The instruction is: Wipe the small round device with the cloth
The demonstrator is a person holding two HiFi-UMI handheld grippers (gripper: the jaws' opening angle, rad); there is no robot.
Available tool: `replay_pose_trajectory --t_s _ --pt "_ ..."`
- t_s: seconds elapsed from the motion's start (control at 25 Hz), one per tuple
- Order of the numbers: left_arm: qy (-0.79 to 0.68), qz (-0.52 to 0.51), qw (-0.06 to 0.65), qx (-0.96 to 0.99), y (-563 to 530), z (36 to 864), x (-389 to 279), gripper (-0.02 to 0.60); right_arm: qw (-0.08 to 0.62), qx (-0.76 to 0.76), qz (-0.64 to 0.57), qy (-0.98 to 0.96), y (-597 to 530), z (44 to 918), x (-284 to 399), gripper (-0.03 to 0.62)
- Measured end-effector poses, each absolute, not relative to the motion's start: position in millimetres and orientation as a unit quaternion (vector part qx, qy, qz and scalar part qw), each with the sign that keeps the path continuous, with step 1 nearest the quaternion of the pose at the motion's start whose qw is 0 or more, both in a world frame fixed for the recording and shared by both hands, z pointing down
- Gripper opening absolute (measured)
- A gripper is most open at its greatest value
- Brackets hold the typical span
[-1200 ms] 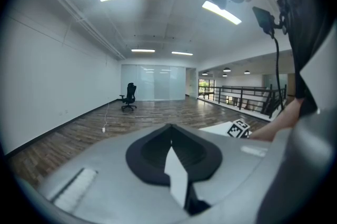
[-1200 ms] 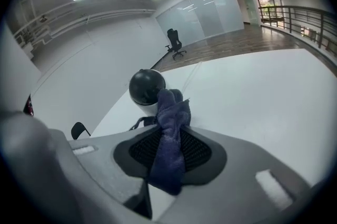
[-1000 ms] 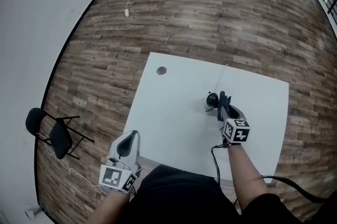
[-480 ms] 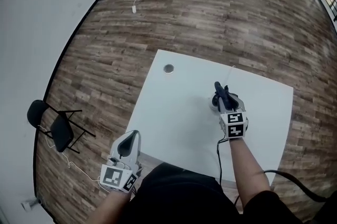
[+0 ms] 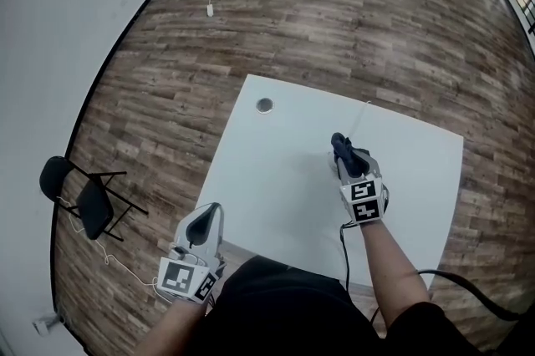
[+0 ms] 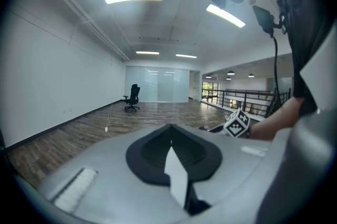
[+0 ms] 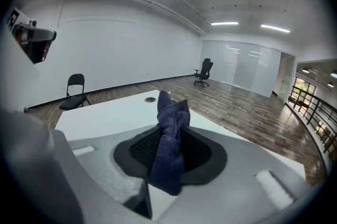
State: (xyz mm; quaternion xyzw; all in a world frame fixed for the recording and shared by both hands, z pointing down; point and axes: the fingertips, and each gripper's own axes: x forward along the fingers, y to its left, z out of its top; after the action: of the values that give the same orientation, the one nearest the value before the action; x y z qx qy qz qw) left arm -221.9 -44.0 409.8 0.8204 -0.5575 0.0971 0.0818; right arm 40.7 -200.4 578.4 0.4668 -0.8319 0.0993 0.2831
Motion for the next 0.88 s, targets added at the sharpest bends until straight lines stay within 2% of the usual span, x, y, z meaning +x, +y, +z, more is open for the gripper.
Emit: replay_pose_trajectory --t_s 0.36,0.88 --pt "-0.546 0.100 0.081 0.828 -51 409 -215 0.006 0.303 0.434 0.097 -0.843 -187 586 25 0.107" --pt "-0.548 0.114 0.085 0.825 -47 412 -215 0.006 0.310 0.415 0.217 -0.828 -163 652 26 0.107"
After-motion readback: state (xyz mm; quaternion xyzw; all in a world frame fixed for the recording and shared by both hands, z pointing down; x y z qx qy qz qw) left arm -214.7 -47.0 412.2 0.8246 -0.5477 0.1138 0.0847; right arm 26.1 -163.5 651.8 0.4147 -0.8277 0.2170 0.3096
